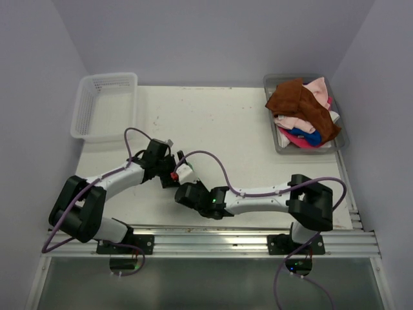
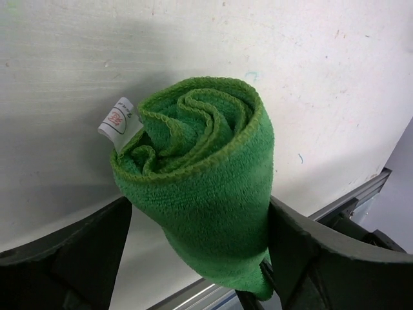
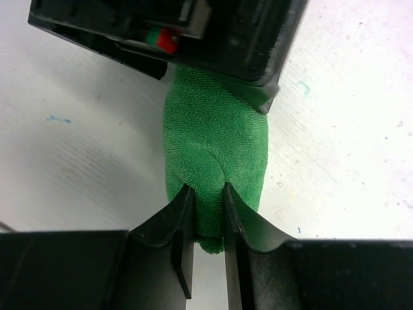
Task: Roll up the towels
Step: Roll the towel
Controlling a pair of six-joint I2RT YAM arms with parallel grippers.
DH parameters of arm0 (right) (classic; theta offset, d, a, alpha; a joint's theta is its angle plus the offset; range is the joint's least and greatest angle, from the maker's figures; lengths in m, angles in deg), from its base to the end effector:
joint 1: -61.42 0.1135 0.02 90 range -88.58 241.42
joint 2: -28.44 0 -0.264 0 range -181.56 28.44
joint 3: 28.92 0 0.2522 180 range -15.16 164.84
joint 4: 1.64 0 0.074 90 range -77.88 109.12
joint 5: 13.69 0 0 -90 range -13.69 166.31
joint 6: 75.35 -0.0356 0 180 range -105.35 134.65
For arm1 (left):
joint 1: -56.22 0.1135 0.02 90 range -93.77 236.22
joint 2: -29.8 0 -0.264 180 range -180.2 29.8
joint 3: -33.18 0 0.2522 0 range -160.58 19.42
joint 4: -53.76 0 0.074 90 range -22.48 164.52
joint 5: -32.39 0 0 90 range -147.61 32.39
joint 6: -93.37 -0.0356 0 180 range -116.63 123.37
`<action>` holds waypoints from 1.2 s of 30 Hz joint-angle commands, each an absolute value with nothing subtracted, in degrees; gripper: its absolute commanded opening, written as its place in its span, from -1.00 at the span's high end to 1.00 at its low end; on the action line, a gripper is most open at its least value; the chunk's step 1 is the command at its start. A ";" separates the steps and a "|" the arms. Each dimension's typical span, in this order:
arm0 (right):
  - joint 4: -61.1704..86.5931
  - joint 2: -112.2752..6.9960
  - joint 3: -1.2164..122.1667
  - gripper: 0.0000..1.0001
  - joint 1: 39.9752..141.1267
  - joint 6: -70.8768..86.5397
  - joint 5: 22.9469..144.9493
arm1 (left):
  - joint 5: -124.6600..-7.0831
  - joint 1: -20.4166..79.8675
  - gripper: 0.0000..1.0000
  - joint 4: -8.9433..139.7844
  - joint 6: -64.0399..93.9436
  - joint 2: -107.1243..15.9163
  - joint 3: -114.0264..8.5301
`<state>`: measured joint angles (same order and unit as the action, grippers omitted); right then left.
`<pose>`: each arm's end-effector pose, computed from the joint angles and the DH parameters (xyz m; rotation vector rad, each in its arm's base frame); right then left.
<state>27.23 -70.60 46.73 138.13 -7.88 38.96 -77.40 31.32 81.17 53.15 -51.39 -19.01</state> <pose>0.1028 0.3411 0.1932 -0.7888 2.1096 0.0926 0.2304 -0.1202 0.1626 -0.4503 2.7123 -0.8834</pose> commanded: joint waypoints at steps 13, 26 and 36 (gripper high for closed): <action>8.43 -61.21 34.59 0.60 127.79 -17.08 62.32 | -79.05 31.26 -0.65 79.39 52.59 -49.91 -18.20; -0.19 -60.06 29.05 0.60 122.51 -23.49 72.70 | -79.85 31.26 -0.66 78.51 52.77 -51.58 -18.11; -3.18 -61.12 28.08 0.61 121.37 -25.78 75.43 | -80.11 31.26 -0.66 77.28 52.59 -52.72 -18.02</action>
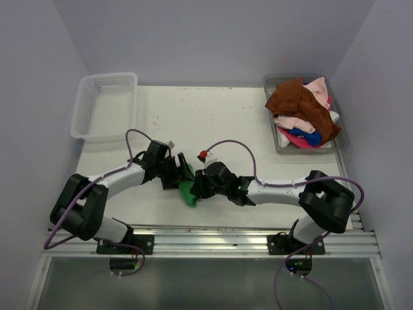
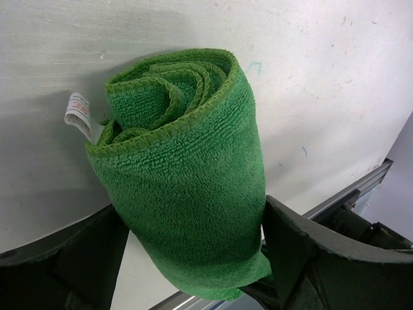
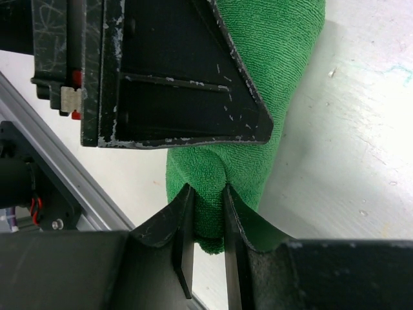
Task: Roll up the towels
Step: Roll the towel, then place the rolled towel into the container
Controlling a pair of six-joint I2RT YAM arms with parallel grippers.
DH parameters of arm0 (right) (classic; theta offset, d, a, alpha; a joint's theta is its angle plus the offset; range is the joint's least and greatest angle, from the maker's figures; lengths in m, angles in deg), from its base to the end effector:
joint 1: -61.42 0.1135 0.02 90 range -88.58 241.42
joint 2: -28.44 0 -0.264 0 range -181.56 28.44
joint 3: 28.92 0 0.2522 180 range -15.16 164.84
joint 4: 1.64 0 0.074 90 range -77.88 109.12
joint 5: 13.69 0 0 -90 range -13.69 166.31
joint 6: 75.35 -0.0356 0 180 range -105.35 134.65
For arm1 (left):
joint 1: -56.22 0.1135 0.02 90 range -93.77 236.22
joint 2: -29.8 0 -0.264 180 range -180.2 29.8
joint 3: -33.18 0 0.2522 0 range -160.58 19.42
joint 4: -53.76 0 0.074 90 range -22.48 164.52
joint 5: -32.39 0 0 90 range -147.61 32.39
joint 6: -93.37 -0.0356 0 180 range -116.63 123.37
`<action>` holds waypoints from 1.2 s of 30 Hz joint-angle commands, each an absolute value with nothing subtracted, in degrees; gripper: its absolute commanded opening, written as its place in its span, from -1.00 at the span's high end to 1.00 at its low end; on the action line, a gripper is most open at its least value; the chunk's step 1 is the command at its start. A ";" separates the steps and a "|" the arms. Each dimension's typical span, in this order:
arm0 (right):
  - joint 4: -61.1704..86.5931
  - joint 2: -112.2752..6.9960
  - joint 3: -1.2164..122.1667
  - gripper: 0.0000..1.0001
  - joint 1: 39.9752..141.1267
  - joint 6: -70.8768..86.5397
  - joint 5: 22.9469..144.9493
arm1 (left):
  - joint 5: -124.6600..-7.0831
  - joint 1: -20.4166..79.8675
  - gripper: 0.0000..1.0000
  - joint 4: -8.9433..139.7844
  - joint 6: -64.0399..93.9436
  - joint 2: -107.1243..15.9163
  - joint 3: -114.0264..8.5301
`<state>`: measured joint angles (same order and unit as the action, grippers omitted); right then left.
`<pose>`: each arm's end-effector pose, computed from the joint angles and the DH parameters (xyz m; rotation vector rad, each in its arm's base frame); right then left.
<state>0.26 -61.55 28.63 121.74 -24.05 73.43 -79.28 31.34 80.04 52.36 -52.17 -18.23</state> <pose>0.1616 0.2800 0.1804 -0.4055 2.2882 0.8950 0.2293 -0.1208 0.1570 -0.4222 2.7294 -0.9152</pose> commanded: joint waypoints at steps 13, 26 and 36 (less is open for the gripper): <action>-5.37 -61.38 26.85 0.61 120.40 -27.10 76.13 | -77.91 31.18 -0.70 76.23 52.06 -55.19 -17.85; -5.38 -60.68 26.68 0.59 119.96 -26.84 77.98 | -76.68 31.18 0.03 76.31 52.50 -55.19 -17.93; 5.33 -51.47 29.05 -0.50 119.87 -21.92 73.00 | -72.90 31.88 0.48 84.04 51.19 -50.45 -24.25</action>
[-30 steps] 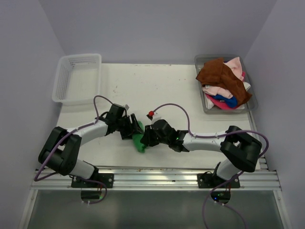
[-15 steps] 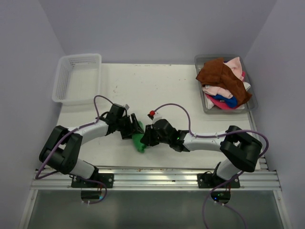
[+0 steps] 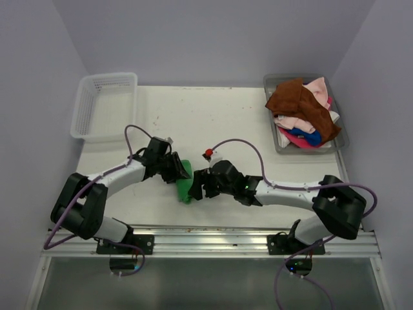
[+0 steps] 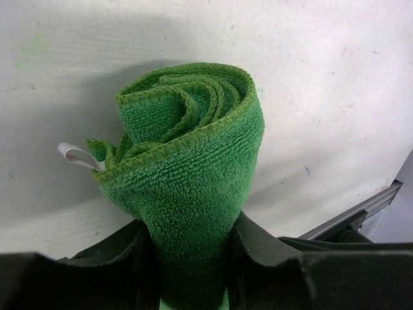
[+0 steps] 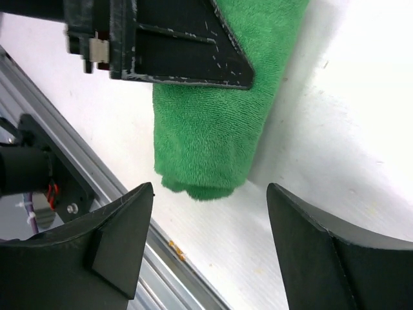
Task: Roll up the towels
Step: Place the rolled towel into the container
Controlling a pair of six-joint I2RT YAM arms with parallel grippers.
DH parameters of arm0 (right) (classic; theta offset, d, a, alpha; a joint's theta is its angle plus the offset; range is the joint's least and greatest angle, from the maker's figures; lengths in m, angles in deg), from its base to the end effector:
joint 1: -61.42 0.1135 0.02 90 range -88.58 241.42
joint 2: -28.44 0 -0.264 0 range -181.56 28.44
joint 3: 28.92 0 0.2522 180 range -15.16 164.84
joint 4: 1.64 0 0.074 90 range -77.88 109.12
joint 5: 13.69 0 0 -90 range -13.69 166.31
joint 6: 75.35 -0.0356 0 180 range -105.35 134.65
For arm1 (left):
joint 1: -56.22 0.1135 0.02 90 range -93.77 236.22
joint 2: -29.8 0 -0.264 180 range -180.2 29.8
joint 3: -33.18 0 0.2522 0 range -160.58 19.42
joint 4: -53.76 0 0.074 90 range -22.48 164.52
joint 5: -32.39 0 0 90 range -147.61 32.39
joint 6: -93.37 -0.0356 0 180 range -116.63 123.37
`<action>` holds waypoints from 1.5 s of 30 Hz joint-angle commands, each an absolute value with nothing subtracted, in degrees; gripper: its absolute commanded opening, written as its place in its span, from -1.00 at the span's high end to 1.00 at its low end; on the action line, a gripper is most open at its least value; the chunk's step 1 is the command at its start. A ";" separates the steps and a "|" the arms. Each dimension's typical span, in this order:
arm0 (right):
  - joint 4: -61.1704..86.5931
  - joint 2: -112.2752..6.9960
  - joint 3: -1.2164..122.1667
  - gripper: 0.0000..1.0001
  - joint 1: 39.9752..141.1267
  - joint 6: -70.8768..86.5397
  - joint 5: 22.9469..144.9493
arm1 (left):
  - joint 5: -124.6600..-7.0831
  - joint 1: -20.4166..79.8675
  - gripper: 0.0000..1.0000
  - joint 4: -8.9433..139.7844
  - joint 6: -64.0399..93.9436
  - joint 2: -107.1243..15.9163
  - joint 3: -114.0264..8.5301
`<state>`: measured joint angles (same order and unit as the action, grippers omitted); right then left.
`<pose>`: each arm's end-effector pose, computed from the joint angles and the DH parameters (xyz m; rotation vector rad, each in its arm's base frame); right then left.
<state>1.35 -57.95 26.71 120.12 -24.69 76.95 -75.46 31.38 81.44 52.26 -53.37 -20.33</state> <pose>0.1613 0.2661 0.1871 -0.3994 2.3003 0.9507 0.2368 -0.1216 0.1600 -0.4492 2.7160 -0.8289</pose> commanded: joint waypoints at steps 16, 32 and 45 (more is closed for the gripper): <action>25.56 -30.10 24.66 -0.57 116.80 -19.01 57.15 | -74.75 53.13 0.49 98.19 42.14 -53.76 -58.31; 32.41 -22.71 22.02 -0.57 116.80 -25.95 58.64 | -62.62 70.02 0.53 78.35 54.77 -77.23 -80.94; 35.93 -21.75 21.58 -0.56 116.88 -30.44 57.24 | -58.23 71.34 0.52 61.19 58.30 -101.40 -99.81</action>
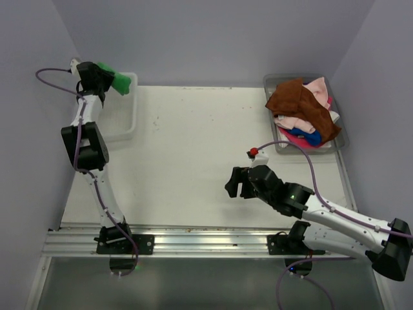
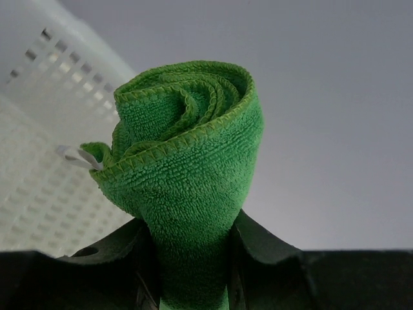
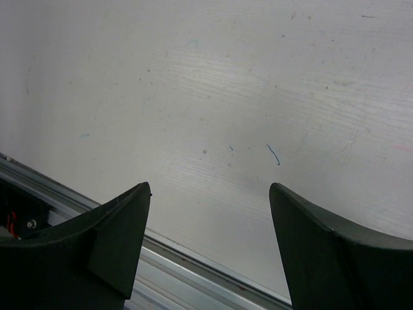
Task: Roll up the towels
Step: Place the rolled towel into the container
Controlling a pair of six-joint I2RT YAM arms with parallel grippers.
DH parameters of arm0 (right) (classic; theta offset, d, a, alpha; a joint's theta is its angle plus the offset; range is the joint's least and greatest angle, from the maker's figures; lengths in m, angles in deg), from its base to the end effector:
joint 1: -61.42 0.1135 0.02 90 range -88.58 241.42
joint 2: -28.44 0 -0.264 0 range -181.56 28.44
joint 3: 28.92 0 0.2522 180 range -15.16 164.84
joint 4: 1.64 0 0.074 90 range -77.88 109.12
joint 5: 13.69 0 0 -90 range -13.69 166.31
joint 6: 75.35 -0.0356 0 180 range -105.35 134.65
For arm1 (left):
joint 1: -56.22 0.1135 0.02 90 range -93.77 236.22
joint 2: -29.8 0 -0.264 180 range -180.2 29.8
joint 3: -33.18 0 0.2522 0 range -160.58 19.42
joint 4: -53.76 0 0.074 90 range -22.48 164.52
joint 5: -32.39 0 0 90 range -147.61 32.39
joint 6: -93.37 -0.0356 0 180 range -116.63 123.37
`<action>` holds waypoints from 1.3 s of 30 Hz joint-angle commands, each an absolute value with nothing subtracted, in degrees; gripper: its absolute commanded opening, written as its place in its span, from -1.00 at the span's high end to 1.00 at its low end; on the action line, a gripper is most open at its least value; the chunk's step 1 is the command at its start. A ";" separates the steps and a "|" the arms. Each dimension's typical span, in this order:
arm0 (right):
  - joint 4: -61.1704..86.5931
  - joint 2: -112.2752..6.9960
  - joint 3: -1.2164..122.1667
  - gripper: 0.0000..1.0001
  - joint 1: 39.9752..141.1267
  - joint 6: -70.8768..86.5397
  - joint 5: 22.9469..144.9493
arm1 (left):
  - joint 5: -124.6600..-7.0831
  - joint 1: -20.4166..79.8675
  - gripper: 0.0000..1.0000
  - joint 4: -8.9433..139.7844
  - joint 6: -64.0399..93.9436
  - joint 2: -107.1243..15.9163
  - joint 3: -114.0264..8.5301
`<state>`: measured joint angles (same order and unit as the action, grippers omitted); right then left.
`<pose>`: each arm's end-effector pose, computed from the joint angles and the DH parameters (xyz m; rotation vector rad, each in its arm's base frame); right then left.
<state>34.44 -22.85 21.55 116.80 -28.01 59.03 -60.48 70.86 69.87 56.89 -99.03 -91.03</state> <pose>0.1186 0.1532 0.2511 -0.0793 2.2515 0.6236 0.5223 0.1346 0.2601 -1.0727 1.6462 -0.4980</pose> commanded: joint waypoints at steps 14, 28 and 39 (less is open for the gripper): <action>35.58 -32.46 27.81 -0.57 116.97 -31.85 58.11 | -62.97 72.22 0.58 49.34 69.90 -114.51 -102.14; 41.12 -38.35 35.29 -0.57 116.97 -29.21 56.79 | -59.63 72.13 0.56 43.71 68.42 -116.53 -95.98; 41.56 -40.99 38.37 -0.56 116.97 -28.68 57.15 | -59.63 72.84 0.48 39.76 69.55 -122.42 -96.60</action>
<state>41.26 -40.70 35.71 116.86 -29.01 57.81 -60.94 71.47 43.93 68.76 -120.91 -96.61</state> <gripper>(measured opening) 0.782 0.384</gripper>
